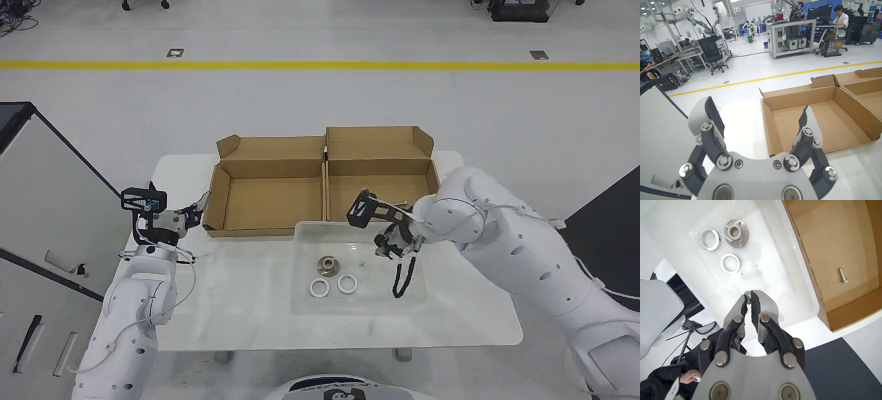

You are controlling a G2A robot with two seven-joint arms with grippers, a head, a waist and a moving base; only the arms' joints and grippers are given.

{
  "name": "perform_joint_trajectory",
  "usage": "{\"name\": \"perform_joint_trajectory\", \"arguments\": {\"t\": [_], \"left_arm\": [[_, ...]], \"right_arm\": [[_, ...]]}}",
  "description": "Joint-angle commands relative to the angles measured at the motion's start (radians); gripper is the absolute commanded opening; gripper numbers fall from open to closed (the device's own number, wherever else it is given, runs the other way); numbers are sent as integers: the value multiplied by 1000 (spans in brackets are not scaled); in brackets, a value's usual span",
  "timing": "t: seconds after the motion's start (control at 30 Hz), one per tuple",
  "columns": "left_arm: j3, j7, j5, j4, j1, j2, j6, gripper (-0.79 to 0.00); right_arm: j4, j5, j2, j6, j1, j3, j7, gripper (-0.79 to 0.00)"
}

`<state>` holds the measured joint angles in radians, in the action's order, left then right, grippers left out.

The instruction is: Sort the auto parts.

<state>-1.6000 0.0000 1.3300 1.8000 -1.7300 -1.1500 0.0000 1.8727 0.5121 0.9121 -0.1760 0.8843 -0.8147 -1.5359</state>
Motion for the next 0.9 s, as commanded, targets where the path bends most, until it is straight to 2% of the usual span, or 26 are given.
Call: {"name": "perform_joint_trajectory", "arguments": {"t": [0.0,0.4,0.87], "left_arm": [[0,0,0,0,0,0,0,0],[0,0,0,0,0,0,0,0],[0,0,0,0,0,0,0,0]], "right_arm": [[29,-18,-18,2,-10,-12,0,-785],[168,-157,-120,48,-113,-32,0,-785],[158,-161,-122,55,-111,-35,21,-785]]}}
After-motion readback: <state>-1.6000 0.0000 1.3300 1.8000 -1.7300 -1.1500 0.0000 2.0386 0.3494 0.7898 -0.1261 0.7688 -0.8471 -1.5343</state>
